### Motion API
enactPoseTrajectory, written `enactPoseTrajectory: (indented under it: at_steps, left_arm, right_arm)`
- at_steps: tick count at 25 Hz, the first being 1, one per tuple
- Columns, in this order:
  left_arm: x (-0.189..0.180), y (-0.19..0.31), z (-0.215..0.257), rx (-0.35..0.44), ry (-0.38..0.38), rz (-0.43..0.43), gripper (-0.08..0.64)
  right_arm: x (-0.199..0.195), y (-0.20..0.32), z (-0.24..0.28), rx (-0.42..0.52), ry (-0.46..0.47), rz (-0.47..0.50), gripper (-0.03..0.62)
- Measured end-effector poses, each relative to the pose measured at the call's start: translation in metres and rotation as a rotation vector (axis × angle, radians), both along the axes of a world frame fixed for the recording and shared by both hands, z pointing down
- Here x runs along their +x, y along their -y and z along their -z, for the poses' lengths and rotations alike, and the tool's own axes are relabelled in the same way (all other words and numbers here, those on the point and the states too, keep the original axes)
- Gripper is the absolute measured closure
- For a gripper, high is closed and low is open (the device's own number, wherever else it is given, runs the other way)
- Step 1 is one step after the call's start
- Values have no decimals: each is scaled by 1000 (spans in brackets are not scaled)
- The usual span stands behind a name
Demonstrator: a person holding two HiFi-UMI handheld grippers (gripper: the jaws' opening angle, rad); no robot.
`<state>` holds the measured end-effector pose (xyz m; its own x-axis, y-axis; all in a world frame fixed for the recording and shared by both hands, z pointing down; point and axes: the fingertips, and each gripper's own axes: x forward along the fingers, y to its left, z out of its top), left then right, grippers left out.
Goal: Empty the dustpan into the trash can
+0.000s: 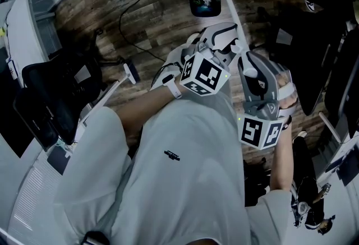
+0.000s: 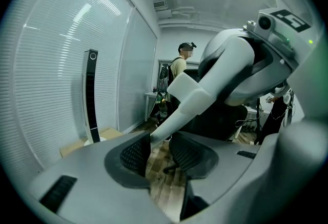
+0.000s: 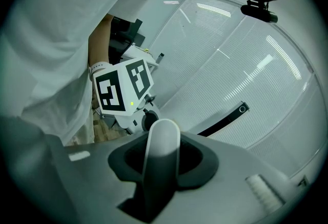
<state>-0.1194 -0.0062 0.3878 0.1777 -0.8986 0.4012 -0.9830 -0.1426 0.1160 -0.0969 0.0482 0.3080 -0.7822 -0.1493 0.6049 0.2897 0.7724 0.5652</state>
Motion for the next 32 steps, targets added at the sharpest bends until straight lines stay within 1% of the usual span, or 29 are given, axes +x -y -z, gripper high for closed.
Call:
enactPoseTrajectory:
  at_steps: [8,12,25,32]
  left_arm:
    - [12,7,5,9,5,-54,425]
    - [26,17,6,12,10,-86,425]
    - [83,25,15,31,26,-310,425]
    - [116,27,16,32,19,-431,426]
  right_arm:
    - [10,8,6,-28,23,-90,477]
    - [22,18,7,-45,42,-148,477]
    - [68,22,15,-35,80,-406,477]
    - [92,25,16,-32,83,-548,477]
